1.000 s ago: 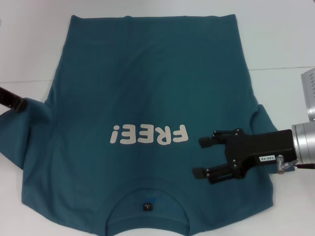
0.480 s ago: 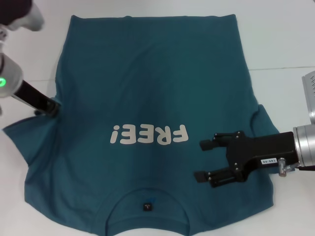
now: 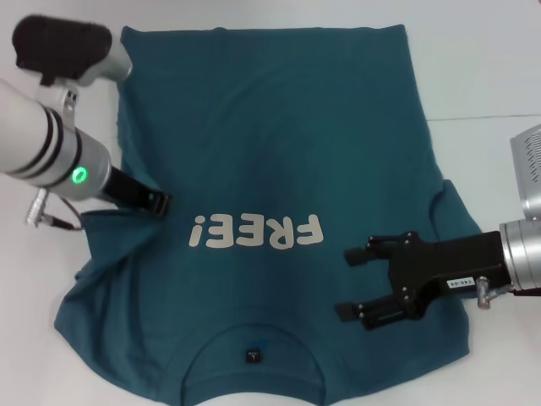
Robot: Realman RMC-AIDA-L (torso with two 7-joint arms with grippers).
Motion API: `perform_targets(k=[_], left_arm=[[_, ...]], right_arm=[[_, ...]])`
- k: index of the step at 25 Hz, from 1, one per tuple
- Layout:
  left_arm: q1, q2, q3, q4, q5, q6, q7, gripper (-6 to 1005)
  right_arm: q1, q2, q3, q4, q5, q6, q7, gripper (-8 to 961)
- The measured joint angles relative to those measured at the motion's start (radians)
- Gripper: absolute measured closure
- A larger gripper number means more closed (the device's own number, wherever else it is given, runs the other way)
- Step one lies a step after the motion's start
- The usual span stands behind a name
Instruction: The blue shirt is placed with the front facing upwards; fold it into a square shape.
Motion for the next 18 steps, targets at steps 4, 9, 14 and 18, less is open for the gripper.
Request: perform_targets(k=[4,9,14,18], left_arm=[[0.077,-0.002,0.047,0.026,-0.093,-0.069,-0.032,871],[0.177,0.002,0.051,0.139,-0.144,-0.111,-0.031,752],[0.298,0.001,0.08,0.234,-0.146,-0.206,-0.029,648],[0.379,0.003,0.141,0.216,-0.136,-0.377,-0.013,536]], right_arm=[[0.0,0.002,0.0,0.0,-0.002,0.003,0.0,12],[0.007,0.001,0.002,0.0,-0.003,0.005,0.006,12],[0.008,0.002,0.009,0.0,0.0,0.011,0.007,12],[0.006,0.002,0.009,0.0,0.002,0.019,0.008,12]])
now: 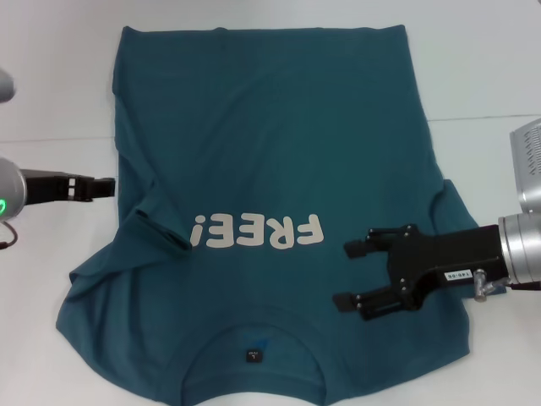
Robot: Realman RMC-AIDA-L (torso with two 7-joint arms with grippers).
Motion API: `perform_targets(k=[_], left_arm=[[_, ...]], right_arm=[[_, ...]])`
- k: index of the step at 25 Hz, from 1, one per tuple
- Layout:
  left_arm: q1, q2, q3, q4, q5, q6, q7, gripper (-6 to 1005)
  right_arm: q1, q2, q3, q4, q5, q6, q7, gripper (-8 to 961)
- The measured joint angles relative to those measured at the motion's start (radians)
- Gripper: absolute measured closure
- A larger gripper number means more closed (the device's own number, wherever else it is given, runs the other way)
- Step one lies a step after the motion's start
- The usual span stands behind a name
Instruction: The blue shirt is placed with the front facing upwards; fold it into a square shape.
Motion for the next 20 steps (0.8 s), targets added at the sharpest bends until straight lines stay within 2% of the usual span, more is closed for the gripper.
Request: perform_targets(k=[3,7,11,14,20], left_arm=[[0.016,-0.001,0.055,-0.062,0.037,-0.11,0.029,385],[0.006,-0.001,0.113,-0.127,0.072,-0.146,0.034,157],[0.004,0.0,0.2,-0.144,0.077,-0.136,0.037,158],[0.041,-0.004,0.283,-0.073,0.078,-0.097,0.024,158],[0.079,-0.005,0.354,0.04,0.075,0.052,0.011,159]], right_arm=[[0.004,0.0,0.0,0.0,0.001,0.001,0.0,12],[0.006,-0.001,0.0,0.0,0.002,0.0,0.003,12],[0.006,-0.002,0.0,-0.001,0.002,-0.002,0.004,12],[-0.001,-0.003,0.0,-0.006,0.002,-0.005,0.013,12],[-0.013,-0.005,0.0,-0.014,0.002,-0.008,0.023,12]])
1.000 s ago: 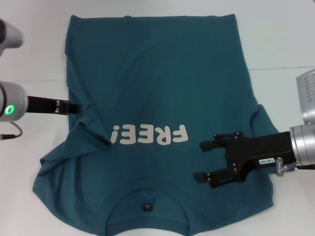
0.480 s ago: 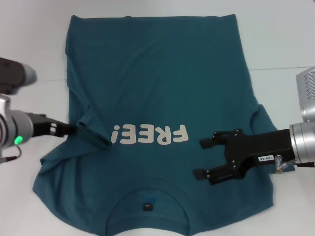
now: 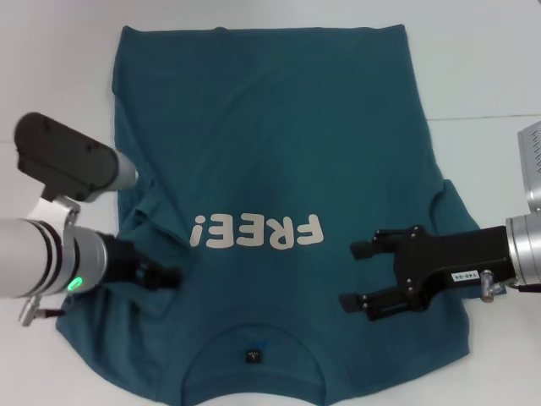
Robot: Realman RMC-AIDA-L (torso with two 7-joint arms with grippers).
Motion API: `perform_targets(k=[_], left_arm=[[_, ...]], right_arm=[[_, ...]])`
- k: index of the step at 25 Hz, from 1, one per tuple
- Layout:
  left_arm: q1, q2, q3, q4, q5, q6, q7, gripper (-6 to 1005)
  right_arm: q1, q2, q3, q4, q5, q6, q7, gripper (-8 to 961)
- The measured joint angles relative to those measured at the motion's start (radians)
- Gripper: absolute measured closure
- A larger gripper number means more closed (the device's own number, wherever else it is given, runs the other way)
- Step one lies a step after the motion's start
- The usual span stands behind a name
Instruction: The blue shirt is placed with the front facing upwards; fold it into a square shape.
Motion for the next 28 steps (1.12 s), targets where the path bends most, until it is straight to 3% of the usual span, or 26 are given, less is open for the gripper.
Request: perform_targets(k=[6,10,13,15,18,28], left_arm=[[0.012,0.002,-0.01,0.131,-0.009,0.187,-0.011,159],[0.019,0.001,-0.1,0.206,-0.005,0.149,-0.108,160],[-0.079,0.003,-0.21,0.085,-0.011,0.107,-0.156,160],[-0.167,0.004,-0.287,-0.063,-0.018,0.084,-0.156,161],[-0.241,0.005,-0.331,-0.222,-0.034,0.021,-0.135,161],[-0.277,0.005,-0.324,-0.367,-0.09,-0.123,-0.092,160]], right_arm=[[-0.001,-0.001,0.0,-0.001,0.0,0.0,0.0,12],[-0.001,-0.001,0.001,-0.002,0.0,0.005,0.0,12],[-0.001,0.0,0.002,-0.002,0.001,0.007,0.0,12],[0.002,0.001,0.002,-0.002,0.001,0.007,0.0,12],[0.003,0.001,0.002,-0.002,0.001,0.007,0.0,12],[0.005,0.001,0.002,-0.002,0.001,0.006,0.011,11]])
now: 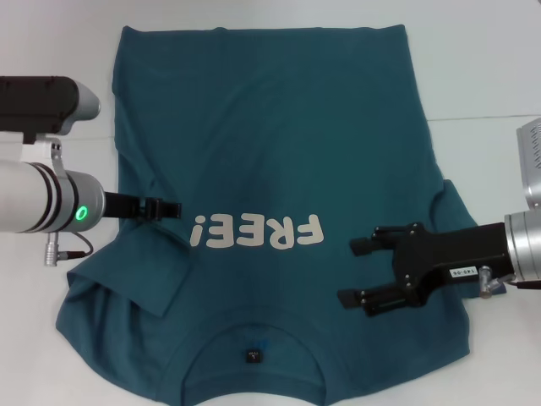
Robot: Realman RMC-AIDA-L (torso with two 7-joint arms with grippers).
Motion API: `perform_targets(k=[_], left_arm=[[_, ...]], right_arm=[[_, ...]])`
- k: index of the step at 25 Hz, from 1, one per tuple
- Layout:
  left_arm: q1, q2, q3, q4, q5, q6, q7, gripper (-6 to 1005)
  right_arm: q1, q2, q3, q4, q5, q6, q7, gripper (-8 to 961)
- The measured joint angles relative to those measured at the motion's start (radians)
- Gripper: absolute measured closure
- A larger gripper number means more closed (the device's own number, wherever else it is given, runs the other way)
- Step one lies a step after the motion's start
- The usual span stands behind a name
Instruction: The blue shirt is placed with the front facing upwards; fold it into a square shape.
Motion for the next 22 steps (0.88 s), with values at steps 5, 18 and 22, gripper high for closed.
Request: perform_targets(k=[5,18,22], left_arm=[[-0.038,0.0,0.001,-0.066,-0.001,-0.009,0.008,160],[-0.059,-0.004,0.002,-0.12,-0.302,-0.044,0.241,161],[-0.005,0.001,-0.011,-0.074,-0.307,-0.079,0.23,161]], right_arm=[[0.003,0.0,0.0,-0.003,-0.001,-0.004,0.012,11],[0.001,0.004,-0.001,-0.011,-0.005,-0.007,0.018,12],[-0.003,0.004,-0.001,-0.011,-0.005,-0.009,0.02,12]])
